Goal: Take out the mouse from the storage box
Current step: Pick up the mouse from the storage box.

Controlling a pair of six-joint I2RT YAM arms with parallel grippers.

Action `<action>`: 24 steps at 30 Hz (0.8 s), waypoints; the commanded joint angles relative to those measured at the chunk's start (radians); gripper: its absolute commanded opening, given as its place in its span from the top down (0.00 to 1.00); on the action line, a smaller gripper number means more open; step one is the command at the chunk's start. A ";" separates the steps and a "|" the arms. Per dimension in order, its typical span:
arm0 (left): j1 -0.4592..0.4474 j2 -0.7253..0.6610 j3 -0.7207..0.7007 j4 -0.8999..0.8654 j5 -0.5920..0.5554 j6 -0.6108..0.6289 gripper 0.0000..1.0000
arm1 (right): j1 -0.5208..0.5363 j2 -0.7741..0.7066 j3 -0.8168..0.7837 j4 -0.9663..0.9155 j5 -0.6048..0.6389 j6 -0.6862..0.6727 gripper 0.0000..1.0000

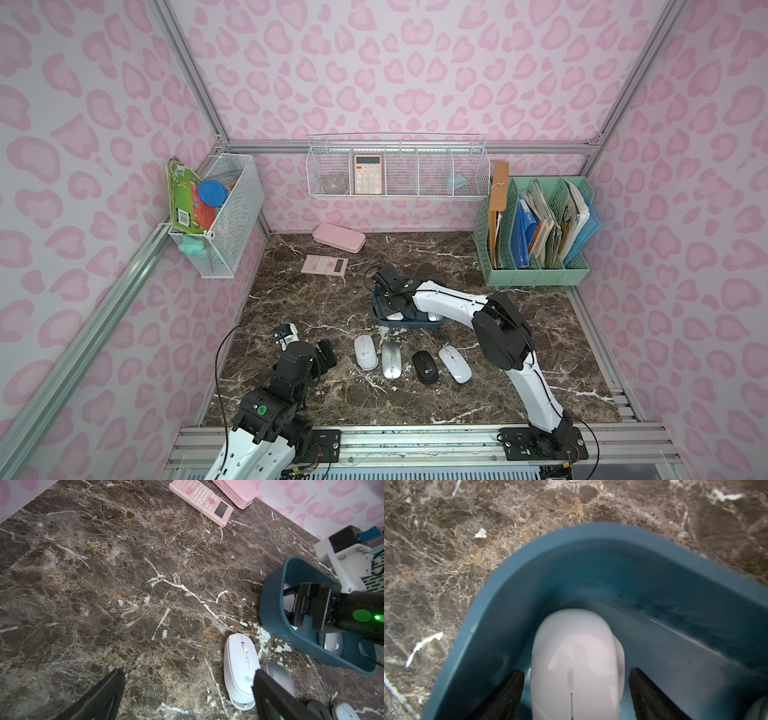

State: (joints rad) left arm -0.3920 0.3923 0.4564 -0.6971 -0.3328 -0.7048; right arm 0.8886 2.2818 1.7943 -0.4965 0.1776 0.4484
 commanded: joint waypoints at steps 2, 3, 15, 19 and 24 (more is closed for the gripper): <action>0.001 0.002 0.003 0.005 -0.005 -0.002 0.01 | -0.004 0.004 0.005 -0.027 0.008 -0.015 0.22; 0.001 0.003 0.003 0.005 -0.006 -0.002 0.01 | -0.005 0.005 0.004 -0.029 0.009 -0.015 0.23; 0.001 0.021 0.003 0.017 -0.005 0.000 0.01 | -0.023 -0.042 -0.038 0.007 -0.035 -0.009 0.38; 0.001 0.029 0.014 0.007 0.015 0.002 0.01 | -0.042 -0.083 -0.075 0.037 -0.074 0.013 0.41; 0.001 0.028 0.016 0.009 0.023 0.003 0.01 | -0.042 -0.111 -0.104 0.034 -0.060 0.024 0.41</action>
State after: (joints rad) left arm -0.3920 0.4191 0.4641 -0.6964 -0.3199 -0.7044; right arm 0.8455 2.1845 1.7012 -0.4793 0.1169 0.4530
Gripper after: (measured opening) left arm 0.993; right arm 0.620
